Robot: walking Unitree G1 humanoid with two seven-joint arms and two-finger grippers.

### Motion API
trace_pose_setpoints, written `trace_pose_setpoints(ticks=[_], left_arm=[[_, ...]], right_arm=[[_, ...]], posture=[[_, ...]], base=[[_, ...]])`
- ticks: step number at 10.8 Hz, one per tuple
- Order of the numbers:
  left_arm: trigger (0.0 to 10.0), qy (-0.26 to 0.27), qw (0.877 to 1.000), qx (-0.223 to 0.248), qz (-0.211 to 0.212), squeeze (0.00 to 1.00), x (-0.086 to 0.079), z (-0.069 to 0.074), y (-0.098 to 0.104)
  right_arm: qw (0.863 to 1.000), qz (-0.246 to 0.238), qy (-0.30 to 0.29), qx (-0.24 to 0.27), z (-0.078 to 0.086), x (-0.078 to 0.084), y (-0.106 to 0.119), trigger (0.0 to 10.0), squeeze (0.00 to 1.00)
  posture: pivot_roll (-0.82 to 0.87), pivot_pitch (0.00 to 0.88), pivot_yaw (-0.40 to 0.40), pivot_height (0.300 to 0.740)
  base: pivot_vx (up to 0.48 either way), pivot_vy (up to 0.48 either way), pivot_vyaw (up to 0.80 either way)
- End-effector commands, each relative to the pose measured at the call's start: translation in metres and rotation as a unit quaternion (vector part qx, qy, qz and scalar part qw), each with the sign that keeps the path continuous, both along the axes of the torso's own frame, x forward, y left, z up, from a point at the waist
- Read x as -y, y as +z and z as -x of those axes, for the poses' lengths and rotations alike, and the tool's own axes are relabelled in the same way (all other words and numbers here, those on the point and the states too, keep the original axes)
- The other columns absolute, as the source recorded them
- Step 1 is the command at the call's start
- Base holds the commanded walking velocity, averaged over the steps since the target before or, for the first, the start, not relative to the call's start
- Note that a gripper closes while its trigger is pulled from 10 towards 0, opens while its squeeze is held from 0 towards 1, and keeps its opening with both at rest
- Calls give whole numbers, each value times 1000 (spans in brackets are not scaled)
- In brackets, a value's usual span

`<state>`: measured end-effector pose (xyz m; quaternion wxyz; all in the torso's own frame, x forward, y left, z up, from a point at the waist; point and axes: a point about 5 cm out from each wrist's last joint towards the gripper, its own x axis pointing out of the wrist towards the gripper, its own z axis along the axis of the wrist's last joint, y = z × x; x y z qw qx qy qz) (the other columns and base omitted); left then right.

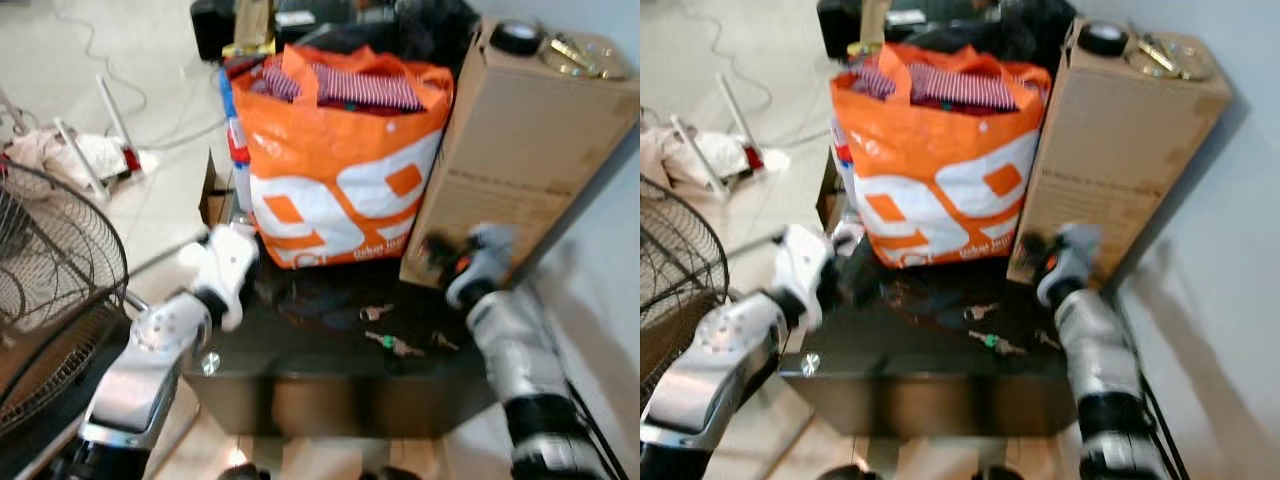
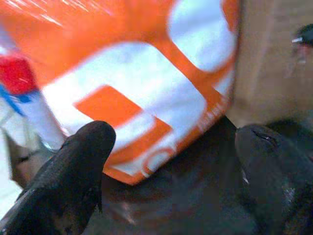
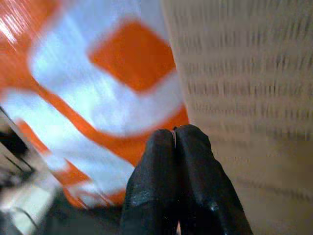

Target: Hang keys on a hook

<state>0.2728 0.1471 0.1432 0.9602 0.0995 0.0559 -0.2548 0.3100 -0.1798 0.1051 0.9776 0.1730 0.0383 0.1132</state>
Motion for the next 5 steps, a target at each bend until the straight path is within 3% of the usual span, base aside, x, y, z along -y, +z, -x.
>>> trace_pose_setpoints(ticks=[1,5], left_arm=[[10000,14,999,38,4,161,-1,-3,15],[10000,62,997,48,-4,149,-8,-6,13]], right_arm=[[1000,-25,0,17,5,1,15,0,0],[999,-33,-1,22,31,-16,40,0,0]], posture=[[25,0,-6,740],[-6,0,-11,740]], base=[[0,0,0],[0,0,0]])
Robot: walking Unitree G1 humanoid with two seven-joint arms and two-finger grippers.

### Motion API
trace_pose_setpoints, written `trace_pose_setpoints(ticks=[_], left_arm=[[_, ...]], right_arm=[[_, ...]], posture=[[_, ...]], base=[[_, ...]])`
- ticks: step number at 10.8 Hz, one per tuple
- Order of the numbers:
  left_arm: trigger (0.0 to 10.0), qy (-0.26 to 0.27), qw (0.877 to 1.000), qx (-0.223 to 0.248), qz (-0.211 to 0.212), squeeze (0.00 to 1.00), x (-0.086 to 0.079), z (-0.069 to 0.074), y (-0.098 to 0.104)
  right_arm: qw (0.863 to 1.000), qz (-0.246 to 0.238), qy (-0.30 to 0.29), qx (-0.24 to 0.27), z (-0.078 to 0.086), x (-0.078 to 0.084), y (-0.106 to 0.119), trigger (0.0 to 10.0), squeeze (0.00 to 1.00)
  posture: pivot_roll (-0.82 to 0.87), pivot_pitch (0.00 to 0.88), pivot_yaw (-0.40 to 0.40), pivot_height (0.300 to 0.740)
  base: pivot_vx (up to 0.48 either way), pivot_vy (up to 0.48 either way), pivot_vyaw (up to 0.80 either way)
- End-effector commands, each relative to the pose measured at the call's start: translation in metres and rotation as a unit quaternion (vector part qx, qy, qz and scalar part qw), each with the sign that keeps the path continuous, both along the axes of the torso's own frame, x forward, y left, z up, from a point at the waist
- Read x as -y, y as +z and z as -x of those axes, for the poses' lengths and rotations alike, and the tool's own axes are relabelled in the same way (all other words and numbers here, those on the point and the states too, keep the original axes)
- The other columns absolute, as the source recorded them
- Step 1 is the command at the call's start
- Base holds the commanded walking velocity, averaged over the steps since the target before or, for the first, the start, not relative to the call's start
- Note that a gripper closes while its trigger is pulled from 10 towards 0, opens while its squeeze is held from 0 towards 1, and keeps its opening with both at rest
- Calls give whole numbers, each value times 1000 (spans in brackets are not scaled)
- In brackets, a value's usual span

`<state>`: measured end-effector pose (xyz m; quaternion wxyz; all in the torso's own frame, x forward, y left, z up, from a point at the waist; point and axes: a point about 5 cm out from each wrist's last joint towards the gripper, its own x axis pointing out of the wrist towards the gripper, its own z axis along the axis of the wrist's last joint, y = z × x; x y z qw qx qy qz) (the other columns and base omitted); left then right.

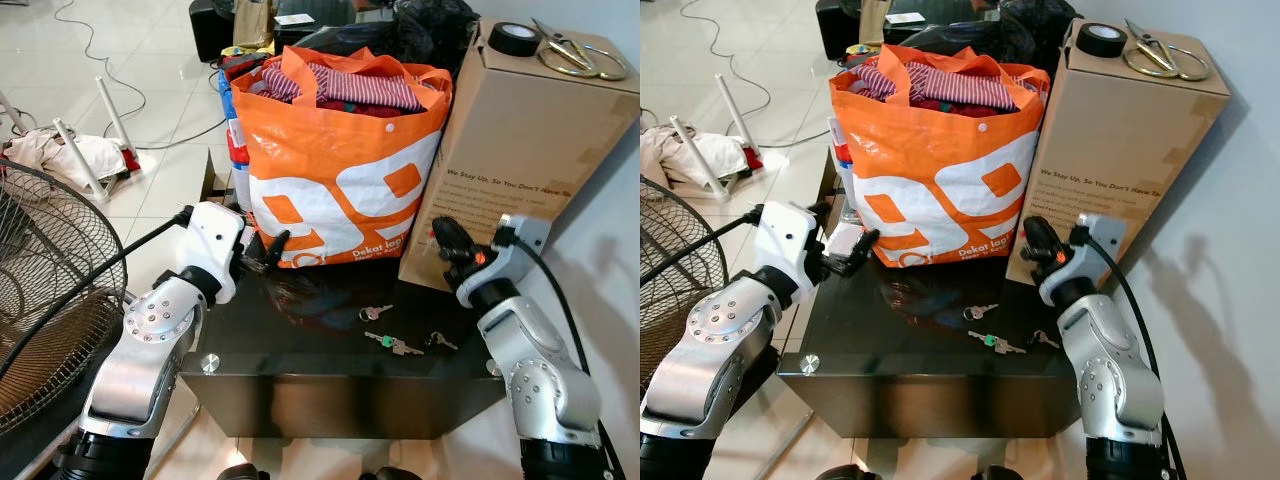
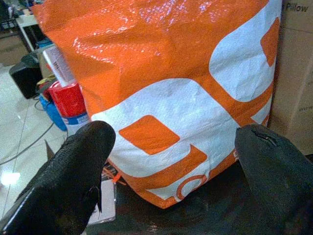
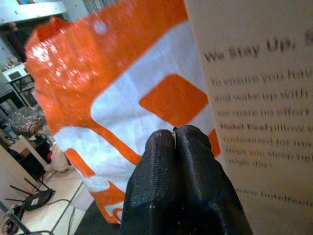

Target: Hang keys on a hook

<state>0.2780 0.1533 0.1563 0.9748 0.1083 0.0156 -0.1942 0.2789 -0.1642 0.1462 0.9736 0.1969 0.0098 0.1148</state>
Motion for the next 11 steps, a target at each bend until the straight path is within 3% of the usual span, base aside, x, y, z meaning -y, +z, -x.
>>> trace_pose_setpoints(ticks=[1,5,6,7,8,9,11], left_arm=[[10000,9,1000,-2,-5,153,-1,1,-3],[10000,26,1000,-1,-13,149,-1,5,-6],[10000,26,1000,-3,-12,149,0,4,-8],[10000,25,1000,-8,-11,149,0,2,-11],[10000,28,1000,-8,-4,145,0,0,-12],[10000,39,999,-9,-7,145,-3,-3,-16],[10000,63,998,-20,-12,157,-6,-3,-24]], right_arm=[[1000,0,0,-4,3,-2,4,0,0],[999,39,11,5,10,-15,18,0,0],[997,82,-10,-2,9,-14,15,2235,0],[989,139,-43,-33,9,-9,3,10000,0],[984,159,-69,-44,9,-2,-4,10000,0],[984,146,-94,-51,8,4,-8,10000,0],[977,176,-104,-63,8,6,-16,10000,0]], posture=[[-6,0,-12,740],[19,0,-30,740],[7,0,-19,740],[-3,0,-4,740],[-3,0,-1,740],[-14,0,5,740],[-17,0,12,740]], base=[[0,0,0],[0,0,0],[0,0,0],[0,0,0],[0,0,0],[0,0,0],[0,0,0]])
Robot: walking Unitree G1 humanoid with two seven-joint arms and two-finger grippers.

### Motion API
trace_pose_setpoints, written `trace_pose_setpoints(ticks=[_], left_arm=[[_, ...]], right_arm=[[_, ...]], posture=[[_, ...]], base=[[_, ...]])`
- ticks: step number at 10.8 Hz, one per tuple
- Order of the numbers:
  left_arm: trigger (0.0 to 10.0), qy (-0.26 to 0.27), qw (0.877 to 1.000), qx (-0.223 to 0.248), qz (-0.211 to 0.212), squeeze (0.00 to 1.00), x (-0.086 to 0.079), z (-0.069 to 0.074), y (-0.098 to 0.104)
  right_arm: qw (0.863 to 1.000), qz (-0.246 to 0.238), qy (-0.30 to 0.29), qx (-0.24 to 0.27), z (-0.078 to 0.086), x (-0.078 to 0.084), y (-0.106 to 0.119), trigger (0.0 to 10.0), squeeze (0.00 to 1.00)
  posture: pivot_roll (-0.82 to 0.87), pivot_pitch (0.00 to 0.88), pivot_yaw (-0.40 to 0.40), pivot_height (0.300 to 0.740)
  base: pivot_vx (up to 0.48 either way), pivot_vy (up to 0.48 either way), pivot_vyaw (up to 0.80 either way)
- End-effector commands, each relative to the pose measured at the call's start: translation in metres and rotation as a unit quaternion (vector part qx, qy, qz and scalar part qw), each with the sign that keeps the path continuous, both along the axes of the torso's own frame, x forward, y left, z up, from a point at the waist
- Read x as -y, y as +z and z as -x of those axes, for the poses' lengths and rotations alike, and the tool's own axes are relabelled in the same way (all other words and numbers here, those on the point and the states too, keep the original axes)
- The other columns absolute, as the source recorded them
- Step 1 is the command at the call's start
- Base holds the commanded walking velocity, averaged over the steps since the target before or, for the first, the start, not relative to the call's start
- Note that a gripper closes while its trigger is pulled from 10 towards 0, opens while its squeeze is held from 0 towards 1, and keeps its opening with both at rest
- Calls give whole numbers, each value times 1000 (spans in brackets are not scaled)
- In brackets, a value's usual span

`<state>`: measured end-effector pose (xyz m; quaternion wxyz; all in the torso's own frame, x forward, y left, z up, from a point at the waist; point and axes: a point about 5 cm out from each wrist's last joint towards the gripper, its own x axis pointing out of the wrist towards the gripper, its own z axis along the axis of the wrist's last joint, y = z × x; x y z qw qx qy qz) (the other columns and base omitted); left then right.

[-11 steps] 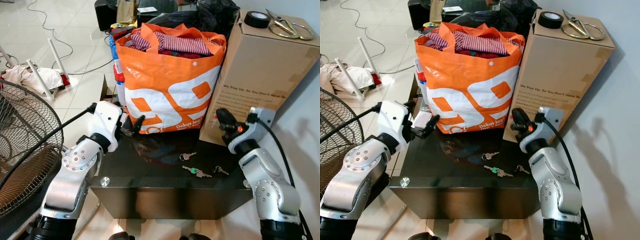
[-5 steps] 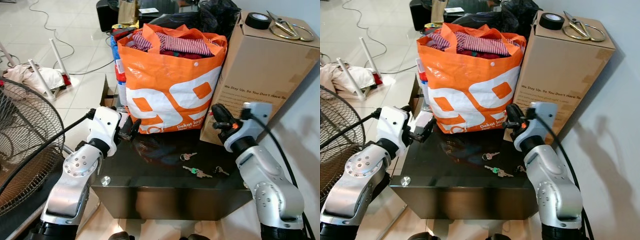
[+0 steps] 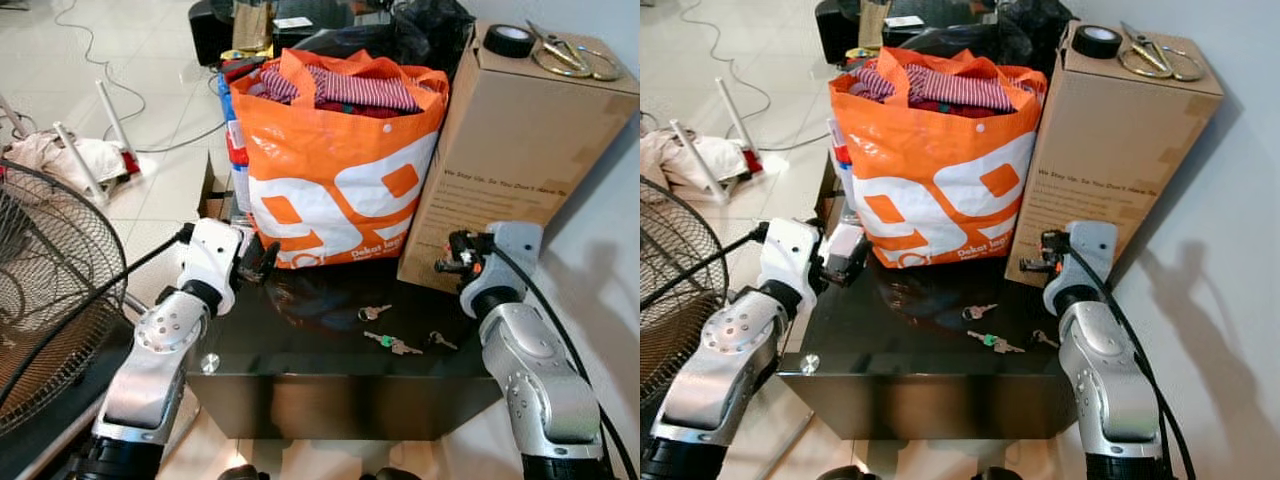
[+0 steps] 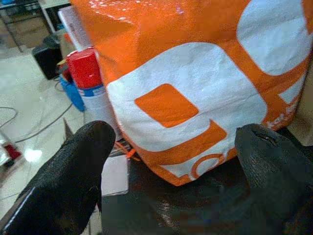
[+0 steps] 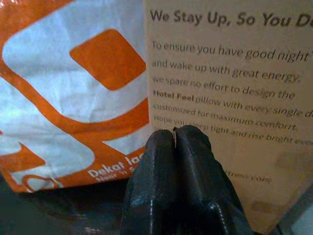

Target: Hang keys on a hook

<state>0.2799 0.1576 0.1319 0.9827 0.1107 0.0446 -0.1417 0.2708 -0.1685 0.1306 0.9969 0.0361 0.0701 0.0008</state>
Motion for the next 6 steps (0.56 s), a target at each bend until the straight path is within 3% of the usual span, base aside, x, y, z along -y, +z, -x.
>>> trace_pose_setpoints(ticks=[1,4,6], left_arm=[[10000,3,1000,1,2,157,1,0,-1],[10000,-9,1000,-4,11,153,5,7,-6],[10000,-1,1000,-1,13,145,5,9,-5]], right_arm=[[1000,17,-7,-6,3,2,-5,10000,0],[999,38,-13,-14,11,5,-8,10000,0],[999,41,1,-14,6,3,-9,10000,0]], posture=[[-24,0,11,740],[-43,0,5,740],[-10,0,-16,740]], base=[[0,0,0],[0,0,0],[0,0,0]])
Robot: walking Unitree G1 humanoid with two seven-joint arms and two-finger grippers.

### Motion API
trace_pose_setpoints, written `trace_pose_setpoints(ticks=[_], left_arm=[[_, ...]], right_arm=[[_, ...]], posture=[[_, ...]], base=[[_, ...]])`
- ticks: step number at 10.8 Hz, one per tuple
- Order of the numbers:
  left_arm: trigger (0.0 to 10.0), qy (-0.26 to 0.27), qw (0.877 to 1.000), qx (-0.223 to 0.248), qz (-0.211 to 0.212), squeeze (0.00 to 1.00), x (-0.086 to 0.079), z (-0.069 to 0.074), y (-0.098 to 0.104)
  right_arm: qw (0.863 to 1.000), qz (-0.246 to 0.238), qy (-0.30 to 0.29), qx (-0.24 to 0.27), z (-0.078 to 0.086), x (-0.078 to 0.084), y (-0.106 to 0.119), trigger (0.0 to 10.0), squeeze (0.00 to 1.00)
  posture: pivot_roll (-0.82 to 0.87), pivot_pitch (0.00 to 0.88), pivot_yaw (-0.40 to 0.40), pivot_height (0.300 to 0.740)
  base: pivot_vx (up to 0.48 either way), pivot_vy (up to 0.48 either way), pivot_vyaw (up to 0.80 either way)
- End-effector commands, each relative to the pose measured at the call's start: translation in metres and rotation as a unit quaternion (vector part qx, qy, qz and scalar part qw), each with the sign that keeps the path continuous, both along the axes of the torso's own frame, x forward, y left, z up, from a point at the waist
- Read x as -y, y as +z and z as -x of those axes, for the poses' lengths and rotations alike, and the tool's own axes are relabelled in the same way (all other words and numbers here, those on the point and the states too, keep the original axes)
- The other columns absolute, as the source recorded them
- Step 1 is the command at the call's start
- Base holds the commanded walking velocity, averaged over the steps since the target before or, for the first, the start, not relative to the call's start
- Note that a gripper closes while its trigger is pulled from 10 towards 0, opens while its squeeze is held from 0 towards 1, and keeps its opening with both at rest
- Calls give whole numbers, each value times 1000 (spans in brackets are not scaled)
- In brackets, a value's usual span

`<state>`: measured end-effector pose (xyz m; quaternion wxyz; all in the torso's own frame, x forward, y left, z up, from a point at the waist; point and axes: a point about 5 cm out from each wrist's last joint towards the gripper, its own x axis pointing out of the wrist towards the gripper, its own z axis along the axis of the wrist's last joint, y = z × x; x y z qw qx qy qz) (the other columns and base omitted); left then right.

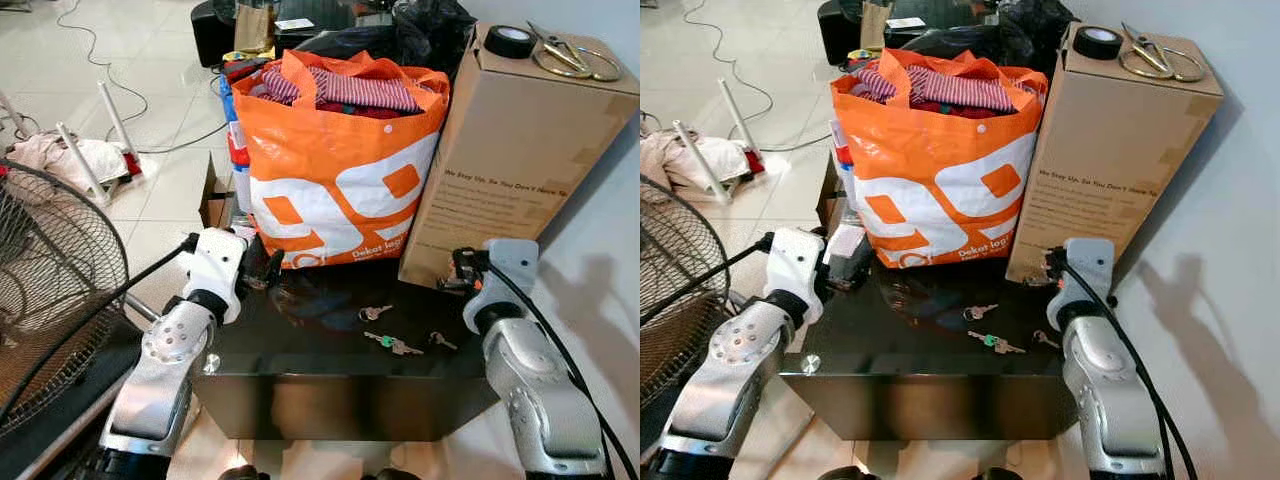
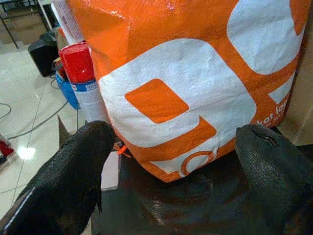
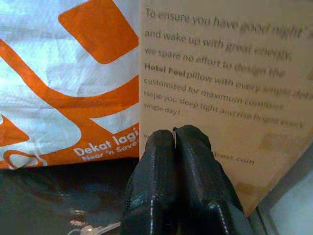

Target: Hang keys on a hook

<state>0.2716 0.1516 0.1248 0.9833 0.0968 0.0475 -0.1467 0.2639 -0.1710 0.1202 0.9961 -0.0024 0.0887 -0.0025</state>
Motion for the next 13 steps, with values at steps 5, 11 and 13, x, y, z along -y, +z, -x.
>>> trace_pose_setpoints(ticks=[5,11,13], left_arm=[[10000,-1,1000,7,-6,145,-1,2,4],[10000,-6,1000,2,-6,141,1,7,1],[10000,-7,1000,2,-6,145,1,7,1]], right_arm=[[1000,0,21,11,0,-5,3,10000,0],[999,12,29,10,2,-3,4,10000,0],[999,13,30,10,2,-3,3,10000,0]], posture=[[-4,0,-12,740],[-5,0,-24,740],[-6,0,-21,740]], base=[[0,0,0],[0,0,0],[0,0,0]])
